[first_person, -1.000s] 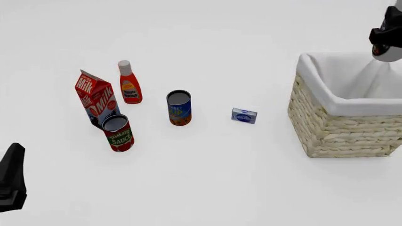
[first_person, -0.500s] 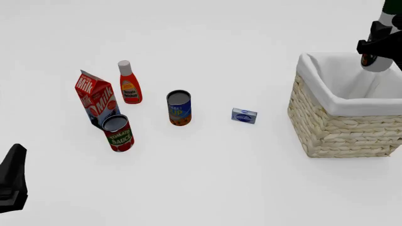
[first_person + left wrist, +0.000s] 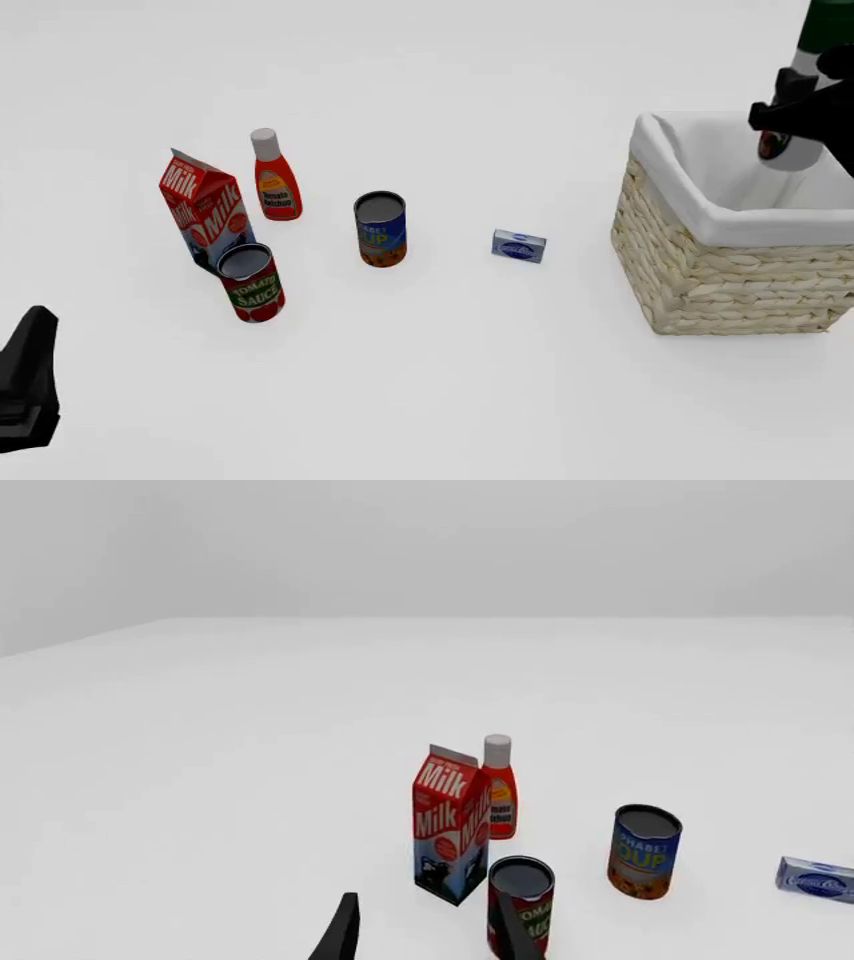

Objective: Pick the salad dressing and place it in the basket.

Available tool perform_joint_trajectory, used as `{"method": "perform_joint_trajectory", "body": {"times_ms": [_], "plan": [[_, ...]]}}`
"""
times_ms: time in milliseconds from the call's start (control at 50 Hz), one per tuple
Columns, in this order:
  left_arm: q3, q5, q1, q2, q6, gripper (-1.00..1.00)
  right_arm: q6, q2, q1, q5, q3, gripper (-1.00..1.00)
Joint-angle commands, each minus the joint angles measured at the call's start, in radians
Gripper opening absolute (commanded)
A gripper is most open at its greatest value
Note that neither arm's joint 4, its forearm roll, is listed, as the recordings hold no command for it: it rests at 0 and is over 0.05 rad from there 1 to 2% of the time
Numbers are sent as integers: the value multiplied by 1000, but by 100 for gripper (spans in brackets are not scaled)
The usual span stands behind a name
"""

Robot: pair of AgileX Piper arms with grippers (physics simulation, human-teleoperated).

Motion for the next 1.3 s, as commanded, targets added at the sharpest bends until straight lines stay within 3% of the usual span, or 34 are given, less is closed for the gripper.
{"method": "perform_joint_trajectory", "body": {"times_ms": [20, 1220, 1240, 1300], "plan": [[0, 1, 1, 0, 2, 100, 27, 21, 1, -2, -7, -100], [0, 15, 12, 0, -21, 100, 50, 85, 0, -30, 24, -100], [0, 15, 12, 0, -19, 100, 47, 83, 10, -27, 23, 100], [0, 16, 11, 0, -20, 100, 50, 82, 3, -23, 18, 100]]}}
